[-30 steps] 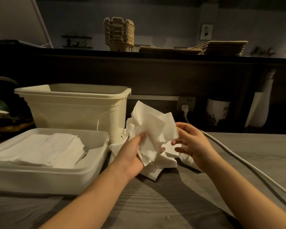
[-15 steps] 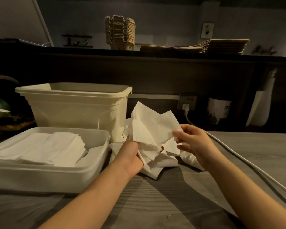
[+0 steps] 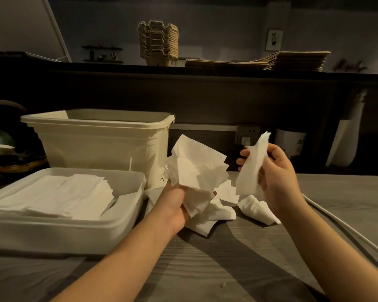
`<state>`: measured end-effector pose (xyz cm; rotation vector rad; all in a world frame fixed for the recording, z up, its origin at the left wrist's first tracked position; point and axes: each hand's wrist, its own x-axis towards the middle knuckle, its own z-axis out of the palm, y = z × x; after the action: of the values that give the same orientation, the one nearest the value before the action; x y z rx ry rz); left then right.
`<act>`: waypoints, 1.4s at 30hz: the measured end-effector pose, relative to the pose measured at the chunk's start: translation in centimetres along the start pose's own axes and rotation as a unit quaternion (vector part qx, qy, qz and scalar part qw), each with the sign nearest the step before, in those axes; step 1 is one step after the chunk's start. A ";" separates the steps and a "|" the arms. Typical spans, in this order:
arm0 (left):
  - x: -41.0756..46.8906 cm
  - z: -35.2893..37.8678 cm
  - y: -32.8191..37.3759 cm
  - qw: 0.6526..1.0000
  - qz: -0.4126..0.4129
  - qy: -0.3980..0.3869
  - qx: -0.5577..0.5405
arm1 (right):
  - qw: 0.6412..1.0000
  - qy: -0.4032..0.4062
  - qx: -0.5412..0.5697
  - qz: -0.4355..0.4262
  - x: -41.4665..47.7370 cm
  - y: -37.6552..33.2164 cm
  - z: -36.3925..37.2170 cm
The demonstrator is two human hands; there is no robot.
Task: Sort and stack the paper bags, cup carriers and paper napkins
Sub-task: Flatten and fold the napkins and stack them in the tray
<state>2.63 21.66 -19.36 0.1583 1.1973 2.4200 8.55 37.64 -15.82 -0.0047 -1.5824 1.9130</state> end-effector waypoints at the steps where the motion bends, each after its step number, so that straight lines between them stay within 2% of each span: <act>1: 0.0 0.0 0.1 1.000 -0.003 0.012 0.002 | 0.999 -0.034 0.016 0.003 -0.1 -0.2 0.2; 4: 0.0 -0.2 0.1 1.000 0.009 0.009 0.010 | 0.977 -0.203 0.018 0.061 -0.5 -0.9 0.8; 7: -0.9 -0.2 -0.1 0.990 0.092 -0.027 0.107 | 0.905 -0.409 -0.008 0.112 -1.5 -0.6 1.1; 10: -1.1 0.2 0.2 0.952 0.123 0.077 0.268 | 0.873 -0.467 -0.111 0.087 -3.2 0.6 2.3; 11: -0.9 0.0 0.3 0.938 0.128 0.085 0.311 | 0.869 -0.467 -0.146 0.074 -3.5 1.0 2.6; 13: -0.3 0.1 0.5 0.935 0.123 0.087 0.322 | 0.865 -0.459 -0.200 0.033 -3.6 1.3 3.1; 16: -0.6 0.7 0.5 0.945 0.117 0.078 0.294 | 0.876 -0.424 -0.230 -0.015 -3.5 1.3 3.0; 20: -0.6 0.6 0.5 0.972 0.066 0.053 0.220 | 0.891 -0.368 -0.253 -0.077 -3.2 1.5 2.8; 24: -0.8 0.7 0.3 0.987 0.038 0.069 0.140 | 0.904 -0.305 -0.280 -0.104 -2.6 1.6 2.5; 27: -0.5 0.5 -0.2 0.982 0.074 0.097 0.148 | 0.929 -0.228 -0.275 -0.095 -2.0 1.9 2.2; 30: -0.2 0.6 -0.4 0.984 0.087 0.088 0.131 | 0.949 -0.162 -0.263 -0.061 -1.6 2.2 1.9; 35: -0.3 0.6 -0.4 0.989 0.090 0.049 0.111 | 0.971 -0.095 -0.217 0.030 -1.1 2.2 1.5; 39: -0.1 0.5 -0.6 0.988 0.089 0.041 0.121 | 0.987 -0.061 -0.096 0.116 -0.8 2.0 1.2; 42: 0.0 0.5 -1.1 0.991 0.074 0.019 0.109 | 0.988 -0.047 -0.021 0.146 -0.9 2.0 1.2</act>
<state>3.14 22.55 -19.91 0.2779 1.5171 2.4199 7.84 36.00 -17.55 -0.1766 -1.7640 2.1278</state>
